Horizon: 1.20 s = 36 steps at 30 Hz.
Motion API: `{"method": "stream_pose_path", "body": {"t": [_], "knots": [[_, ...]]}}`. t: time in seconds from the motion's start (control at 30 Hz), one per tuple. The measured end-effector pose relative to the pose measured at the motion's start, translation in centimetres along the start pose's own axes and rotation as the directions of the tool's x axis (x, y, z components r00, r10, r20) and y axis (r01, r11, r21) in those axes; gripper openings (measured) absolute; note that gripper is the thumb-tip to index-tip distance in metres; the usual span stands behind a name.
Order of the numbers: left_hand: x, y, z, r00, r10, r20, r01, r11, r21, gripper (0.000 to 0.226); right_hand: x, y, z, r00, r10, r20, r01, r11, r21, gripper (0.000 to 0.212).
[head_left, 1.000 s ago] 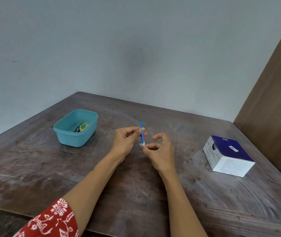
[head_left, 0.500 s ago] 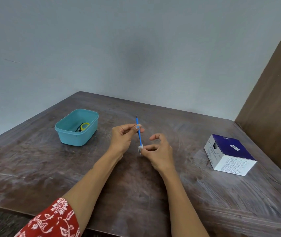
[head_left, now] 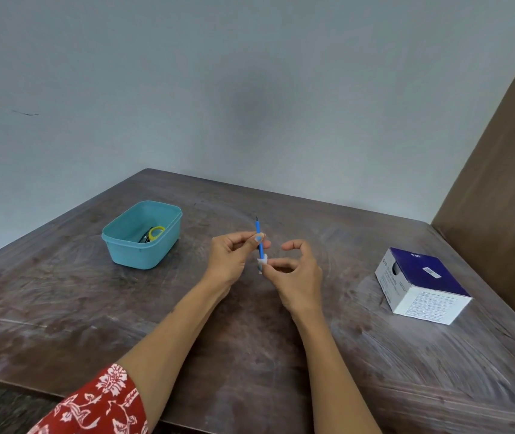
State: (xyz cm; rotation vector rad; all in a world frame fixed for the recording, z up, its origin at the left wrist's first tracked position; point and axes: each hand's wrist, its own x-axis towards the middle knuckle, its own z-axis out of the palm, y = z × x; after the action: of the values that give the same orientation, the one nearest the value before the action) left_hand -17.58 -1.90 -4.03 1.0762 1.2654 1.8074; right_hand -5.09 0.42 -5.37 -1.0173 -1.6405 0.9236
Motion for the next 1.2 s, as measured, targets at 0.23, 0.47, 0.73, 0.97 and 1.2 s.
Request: {"method": "stream_pose_path", "body": {"t": [0.23,0.47,0.73,0.97,1.2], "knots": [[-0.1,0.1,0.1,1.0,0.006,-0.006,-0.006,1.0,-0.001,0.015,0.0,0.3,-0.1,0.999,0.04,0.037,-0.038,0.996,-0.075,0.04],[0.0,0.1,-0.1,1.0,-0.014,-0.006,0.014,1.0,0.008,0.012,0.0,0.5,-0.1,0.998,0.043,0.054,-0.038,0.995,-0.09,0.041],[0.0,-0.3,0.1,0.995,-0.045,0.087,0.042,0.998,0.039,0.021,0.0,0.3,-0.1,1.0,0.004,0.026,-0.004,1.0,-0.027,0.041],[0.0,-0.8,0.3,0.992,-0.065,0.109,0.058,0.996,0.065,0.018,0.1,0.0,-0.3,0.999,0.016,-0.033,-0.013,0.996,0.085,0.041],[0.3,-0.9,0.2,0.997,-0.06,0.04,0.059,0.998,0.036,0.02,0.3,0.0,-0.7,0.995,0.096,-0.001,-0.096,0.988,0.122,0.042]]}}
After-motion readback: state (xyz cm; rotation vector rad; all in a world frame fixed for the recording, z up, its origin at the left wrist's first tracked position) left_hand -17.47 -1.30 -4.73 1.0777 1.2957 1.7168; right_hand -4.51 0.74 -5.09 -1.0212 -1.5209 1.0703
